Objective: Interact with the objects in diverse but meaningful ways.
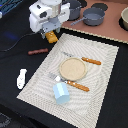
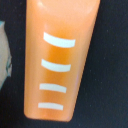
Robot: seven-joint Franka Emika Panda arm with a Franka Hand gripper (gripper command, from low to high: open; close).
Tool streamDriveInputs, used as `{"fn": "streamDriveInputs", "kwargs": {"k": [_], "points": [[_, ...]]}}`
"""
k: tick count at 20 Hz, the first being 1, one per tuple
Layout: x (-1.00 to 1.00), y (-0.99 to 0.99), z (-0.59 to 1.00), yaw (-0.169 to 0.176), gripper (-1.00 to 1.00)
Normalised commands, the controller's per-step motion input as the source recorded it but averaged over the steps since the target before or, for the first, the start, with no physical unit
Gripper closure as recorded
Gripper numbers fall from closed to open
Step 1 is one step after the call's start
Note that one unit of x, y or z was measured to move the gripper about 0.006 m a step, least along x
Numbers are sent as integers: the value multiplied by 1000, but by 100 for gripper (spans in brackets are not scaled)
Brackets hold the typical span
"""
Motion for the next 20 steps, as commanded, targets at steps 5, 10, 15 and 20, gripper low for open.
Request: {"fn": "streamDriveInputs", "kwargs": {"k": [5, 10, 15, 20], "points": [[-375, 209, -338, -4, -100], [-354, 187, -340, -1, 100], [-307, 147, -224, -1, 100], [-280, 115, -31, -3, 100]]}}
